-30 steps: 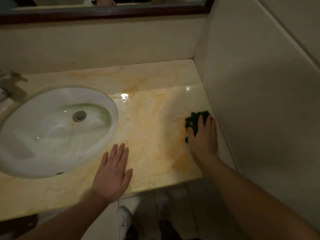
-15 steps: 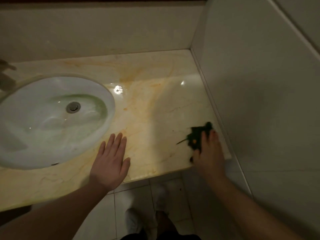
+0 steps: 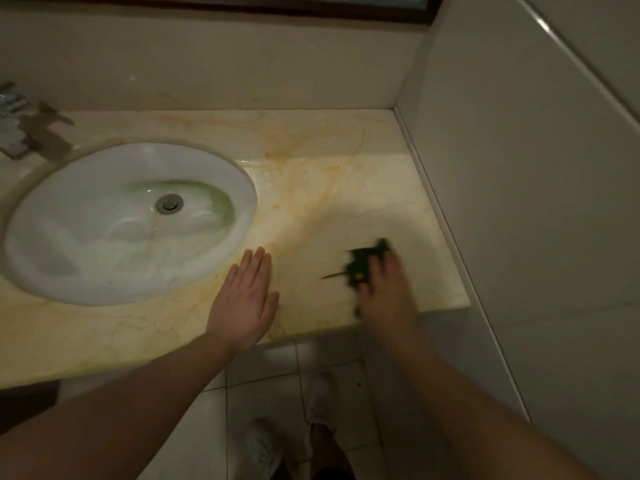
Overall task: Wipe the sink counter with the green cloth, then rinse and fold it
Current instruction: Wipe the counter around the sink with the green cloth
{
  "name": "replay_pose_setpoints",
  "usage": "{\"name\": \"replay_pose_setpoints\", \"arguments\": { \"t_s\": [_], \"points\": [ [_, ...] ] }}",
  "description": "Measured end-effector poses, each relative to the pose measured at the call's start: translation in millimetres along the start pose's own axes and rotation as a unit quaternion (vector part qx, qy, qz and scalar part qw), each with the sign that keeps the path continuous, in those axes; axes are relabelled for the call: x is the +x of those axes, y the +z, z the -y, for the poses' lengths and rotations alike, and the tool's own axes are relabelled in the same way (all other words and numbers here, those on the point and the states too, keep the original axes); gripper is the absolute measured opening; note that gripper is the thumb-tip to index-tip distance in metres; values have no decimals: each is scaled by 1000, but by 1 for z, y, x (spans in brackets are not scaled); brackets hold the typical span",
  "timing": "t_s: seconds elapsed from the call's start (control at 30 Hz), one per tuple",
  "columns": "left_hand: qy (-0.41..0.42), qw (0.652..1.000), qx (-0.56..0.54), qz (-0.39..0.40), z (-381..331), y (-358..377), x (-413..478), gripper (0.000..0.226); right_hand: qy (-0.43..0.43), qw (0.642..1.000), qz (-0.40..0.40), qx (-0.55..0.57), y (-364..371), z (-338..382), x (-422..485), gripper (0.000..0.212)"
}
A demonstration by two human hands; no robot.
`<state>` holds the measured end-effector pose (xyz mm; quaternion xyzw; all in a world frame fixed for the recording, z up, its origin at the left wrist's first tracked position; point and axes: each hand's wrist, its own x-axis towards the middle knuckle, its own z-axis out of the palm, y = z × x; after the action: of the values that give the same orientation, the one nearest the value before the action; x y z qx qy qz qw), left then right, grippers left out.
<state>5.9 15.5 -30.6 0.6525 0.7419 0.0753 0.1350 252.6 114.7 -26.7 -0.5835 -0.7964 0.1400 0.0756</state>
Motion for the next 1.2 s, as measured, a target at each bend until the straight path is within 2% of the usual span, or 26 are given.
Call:
{"name": "replay_pose_setpoints", "arguments": {
  "t_s": [0.1, 0.17, 0.23, 0.37, 0.47, 0.57, 0.67, 0.77, 0.83, 0.87, 0.9, 0.97, 1.0, 1.07, 1.13, 1.2],
  "points": [
    [-77, 996, 27, -23, 13, -4, -5, 69, 140, 990, -35, 5, -14, -40, 11, 58],
    [-142, 989, 39, -19, 21, -4, -9, 72, 152, 987, -43, 14, -10, -26, 15, 59],
    [-163, 986, 34, -23, 24, -1, -10, 73, 99, 994, -41, 19, -1, 5, 24, 58],
    [-152, 988, 33, -18, 24, 1, -7, 70, -60, 998, -3, -4, 28, 89, 54, 57],
    [-150, 988, 37, -19, 25, -1, -9, 70, -190, 981, 42, -4, 47, 141, 38, 56],
    [-143, 988, 51, -7, 27, -2, -9, 70, -281, 955, 97, -8, 43, 127, -12, 56],
    [-151, 987, 44, -10, 26, -4, -8, 68, -232, 969, 79, -30, 14, 58, -8, 53],
    [-158, 987, 40, -18, 25, -4, -6, 67, -71, 992, 24, -98, -8, -4, 37, 42],
    [-159, 986, 36, -12, 24, -4, -6, 67, 40, 997, -11, -64, -6, 8, 44, 48],
    [-159, 987, 35, -12, 24, -5, -5, 67, 60, 998, -16, -34, 1, 30, 39, 55],
    [-159, 987, 36, -13, 23, -5, -6, 67, 36, 999, -7, -18, 11, 57, 30, 61],
    [-156, 987, 39, -13, 24, -5, -5, 66, -101, 995, 20, -12, 37, 110, 3, 64],
    [-154, 987, 41, -12, 25, -6, -6, 66, -167, 985, 49, -9, 44, 123, -12, 63],
    [-149, 988, 45, -12, 24, -6, -7, 66, -236, 968, 87, -14, 36, 112, -25, 62],
    [-149, 988, 40, -11, 24, -7, -7, 67, -199, 978, 58, -22, 16, 60, -22, 57],
    [-154, 988, 31, -8, 24, -7, -6, 66, -59, 997, 7, -41, -2, -5, -15, 53]
  ]
}}
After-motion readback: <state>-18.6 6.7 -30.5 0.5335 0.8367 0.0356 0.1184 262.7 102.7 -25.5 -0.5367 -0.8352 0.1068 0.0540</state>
